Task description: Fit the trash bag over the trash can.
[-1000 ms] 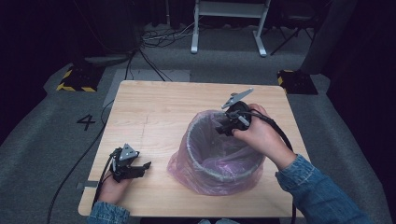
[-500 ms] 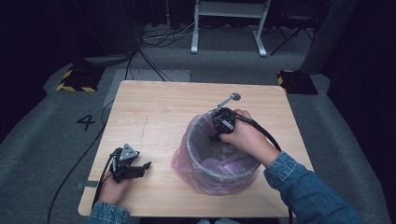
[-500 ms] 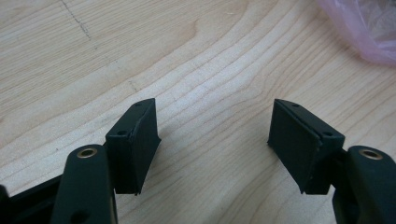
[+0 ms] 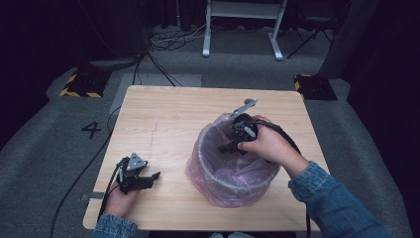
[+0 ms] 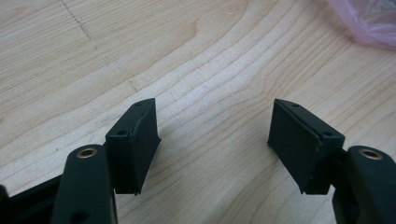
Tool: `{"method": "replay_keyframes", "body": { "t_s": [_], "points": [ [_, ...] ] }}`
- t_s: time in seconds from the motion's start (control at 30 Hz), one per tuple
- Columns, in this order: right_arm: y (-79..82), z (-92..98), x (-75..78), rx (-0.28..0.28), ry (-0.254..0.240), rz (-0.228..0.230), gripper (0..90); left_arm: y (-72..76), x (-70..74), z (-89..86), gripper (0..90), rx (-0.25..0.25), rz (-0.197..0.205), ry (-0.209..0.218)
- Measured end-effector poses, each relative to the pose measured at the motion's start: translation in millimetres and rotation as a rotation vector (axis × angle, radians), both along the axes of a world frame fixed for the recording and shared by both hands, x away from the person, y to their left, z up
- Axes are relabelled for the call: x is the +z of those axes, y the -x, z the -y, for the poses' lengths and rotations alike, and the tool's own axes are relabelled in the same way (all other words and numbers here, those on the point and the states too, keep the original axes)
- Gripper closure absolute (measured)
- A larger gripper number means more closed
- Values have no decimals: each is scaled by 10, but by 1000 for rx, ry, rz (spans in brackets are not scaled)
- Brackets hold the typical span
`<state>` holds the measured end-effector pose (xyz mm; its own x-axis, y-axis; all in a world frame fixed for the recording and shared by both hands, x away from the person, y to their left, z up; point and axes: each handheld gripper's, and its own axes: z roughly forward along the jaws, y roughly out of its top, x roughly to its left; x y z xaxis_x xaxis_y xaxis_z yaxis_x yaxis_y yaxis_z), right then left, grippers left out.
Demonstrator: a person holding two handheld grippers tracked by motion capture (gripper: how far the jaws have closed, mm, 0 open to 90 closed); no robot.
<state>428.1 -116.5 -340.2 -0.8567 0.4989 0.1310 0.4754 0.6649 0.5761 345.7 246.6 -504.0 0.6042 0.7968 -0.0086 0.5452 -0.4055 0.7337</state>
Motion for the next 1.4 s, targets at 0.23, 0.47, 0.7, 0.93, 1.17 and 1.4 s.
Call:
{"method": "replay_keyframes", "body": {
  "t_s": [0.23, 0.47, 0.7, 0.93, 1.17, 1.4],
  "points": [
    [230, 78, 435, 201, -122, 88, 345, 0, 0, 0, 328, 0, 0, 0],
    [506, 15, 506, 478, -95, 60, 347, 0, 0, 0, 328, 0, 0, 0],
    [595, -112, 316, 631, 46, 34, 352, 1, 0, 1, 328, 1, 0, 0],
    [555, -271, 3, 591, 152, 43, 332, 1, 0, 0, 329, 0, 0, 0],
    [522, -331, -270, 518, 187, 33, 308, 1, 0, 0, 329, 0, 0, -1],
    [497, -318, -491, 490, 210, 4, 283, 1, 0, 0, 328, 1, 0, 0]
  ]
}}
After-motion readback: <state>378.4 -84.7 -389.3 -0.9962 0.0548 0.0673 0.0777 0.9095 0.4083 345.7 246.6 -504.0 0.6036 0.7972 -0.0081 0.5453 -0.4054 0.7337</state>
